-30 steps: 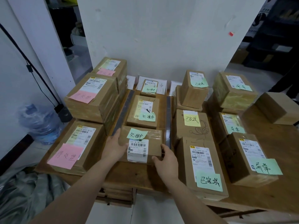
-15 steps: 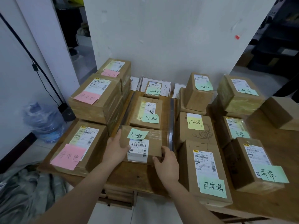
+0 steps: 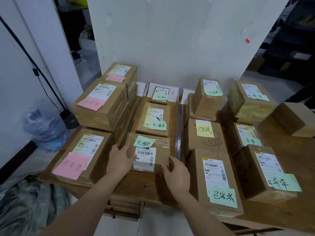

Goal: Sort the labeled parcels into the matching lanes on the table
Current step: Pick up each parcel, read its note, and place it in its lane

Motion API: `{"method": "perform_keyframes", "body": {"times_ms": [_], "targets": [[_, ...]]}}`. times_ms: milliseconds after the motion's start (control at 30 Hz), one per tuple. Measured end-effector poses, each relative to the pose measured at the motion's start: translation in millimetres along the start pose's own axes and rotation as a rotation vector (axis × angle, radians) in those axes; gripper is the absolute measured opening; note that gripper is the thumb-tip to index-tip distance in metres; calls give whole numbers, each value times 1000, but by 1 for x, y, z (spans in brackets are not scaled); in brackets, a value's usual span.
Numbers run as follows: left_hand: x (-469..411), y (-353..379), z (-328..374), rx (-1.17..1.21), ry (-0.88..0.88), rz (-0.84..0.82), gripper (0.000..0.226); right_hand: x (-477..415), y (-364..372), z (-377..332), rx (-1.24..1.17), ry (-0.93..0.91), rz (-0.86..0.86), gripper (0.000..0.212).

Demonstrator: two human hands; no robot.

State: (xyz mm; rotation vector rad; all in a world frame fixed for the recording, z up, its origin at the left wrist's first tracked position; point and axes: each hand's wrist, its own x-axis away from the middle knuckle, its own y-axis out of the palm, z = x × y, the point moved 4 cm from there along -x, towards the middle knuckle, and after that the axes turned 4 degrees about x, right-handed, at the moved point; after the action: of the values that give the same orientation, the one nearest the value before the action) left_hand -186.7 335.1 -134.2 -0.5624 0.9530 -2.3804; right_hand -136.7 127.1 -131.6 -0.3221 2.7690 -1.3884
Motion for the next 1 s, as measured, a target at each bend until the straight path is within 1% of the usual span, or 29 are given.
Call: {"method": "perform_keyframes", "body": {"times_ms": [133, 367, 467, 567, 667, 733, 833, 1000], "targets": [[-2, -1, 1, -47, 2, -18, 60, 1, -2, -1, 19, -7, 15, 39], [3, -5, 3, -114, 24, -14, 63, 4, -7, -4, 28, -29, -3, 38], [6, -10, 10, -160, 62, 8, 66, 5, -14, -7, 62, -46, 12, 39], [10, -16, 26, -237, 150, 32, 64, 7, -26, -11, 97, -83, 38, 38], [14, -24, 50, -301, 258, 47, 57, 7, -42, -15, 134, -104, 48, 34], [17, -26, 65, -374, 345, 44, 59, 7, -55, -20, 177, -128, 45, 33], [24, -25, 89, -468, 439, 50, 62, 6, -75, -23, 244, -171, 54, 38], [42, -21, 136, -527, 554, 54, 61, 9, -118, -15, 347, -175, 75, 47]]}}
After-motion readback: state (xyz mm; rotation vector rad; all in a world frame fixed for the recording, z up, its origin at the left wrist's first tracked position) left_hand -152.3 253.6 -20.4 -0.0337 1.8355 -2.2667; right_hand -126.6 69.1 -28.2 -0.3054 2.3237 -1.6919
